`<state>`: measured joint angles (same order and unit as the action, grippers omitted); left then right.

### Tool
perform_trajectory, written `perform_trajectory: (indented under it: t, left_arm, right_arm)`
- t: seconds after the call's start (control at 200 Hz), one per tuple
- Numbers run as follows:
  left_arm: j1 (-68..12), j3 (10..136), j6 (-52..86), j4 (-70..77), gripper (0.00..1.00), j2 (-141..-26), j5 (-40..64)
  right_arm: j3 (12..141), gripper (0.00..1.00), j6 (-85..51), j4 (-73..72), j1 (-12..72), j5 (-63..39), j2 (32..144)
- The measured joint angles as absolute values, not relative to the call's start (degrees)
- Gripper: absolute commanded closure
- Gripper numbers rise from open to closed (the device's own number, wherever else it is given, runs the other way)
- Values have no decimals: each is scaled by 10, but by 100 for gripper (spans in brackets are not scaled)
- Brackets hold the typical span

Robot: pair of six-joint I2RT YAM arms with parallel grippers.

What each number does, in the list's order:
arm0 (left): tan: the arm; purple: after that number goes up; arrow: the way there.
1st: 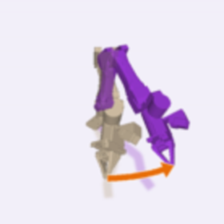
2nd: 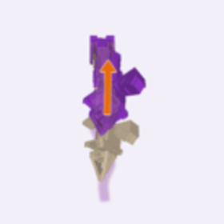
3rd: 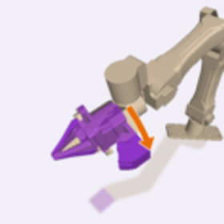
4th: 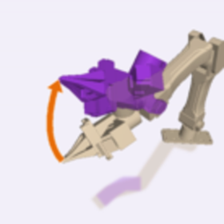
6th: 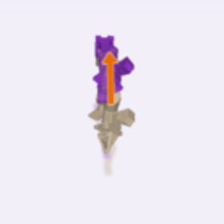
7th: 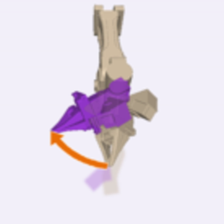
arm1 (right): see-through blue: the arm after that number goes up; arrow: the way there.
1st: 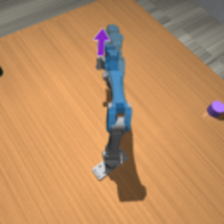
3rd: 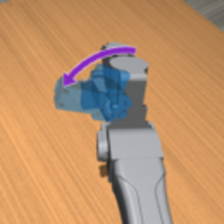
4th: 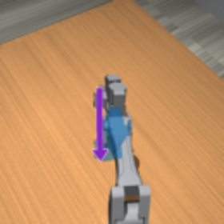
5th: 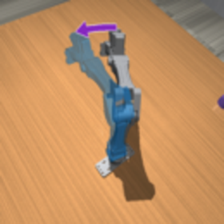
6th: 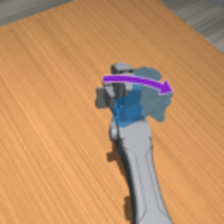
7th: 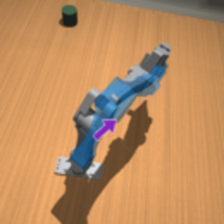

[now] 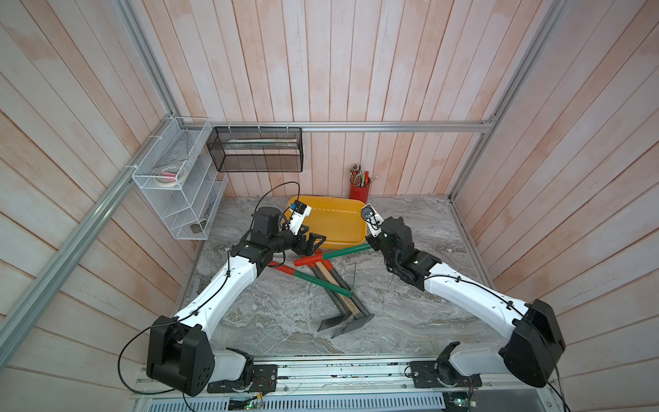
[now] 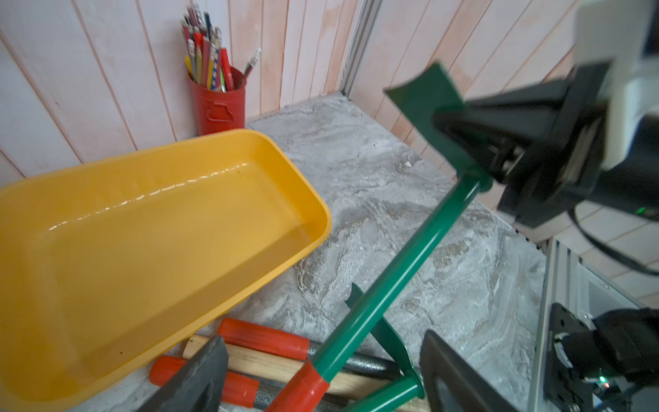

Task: Put the small hoe into the storage box
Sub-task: Place the hoe in the storage box.

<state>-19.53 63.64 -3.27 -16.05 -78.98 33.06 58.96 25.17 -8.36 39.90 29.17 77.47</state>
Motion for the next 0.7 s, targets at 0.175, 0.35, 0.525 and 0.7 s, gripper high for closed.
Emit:
perform_trajectory:
  t: [0.175, 0.35, 0.525, 0.7]
  left_arm:
    - [-214, 654, -77, -213, 18, -823, 331]
    - [-215, 673, -101, -247, 19, -849, 342]
    - [-227, 708, -117, -258, 24, -879, 364]
    - [-245, 714, -129, -271, 25, -917, 381]
  right_arm:
    - [586, 100, 326, -168, 379, 223, 762]
    - [559, 100, 373, -222, 379, 171, 755]
    - [540, 100, 401, -252, 378, 140, 755]
    - [539, 100, 421, -281, 378, 118, 751]
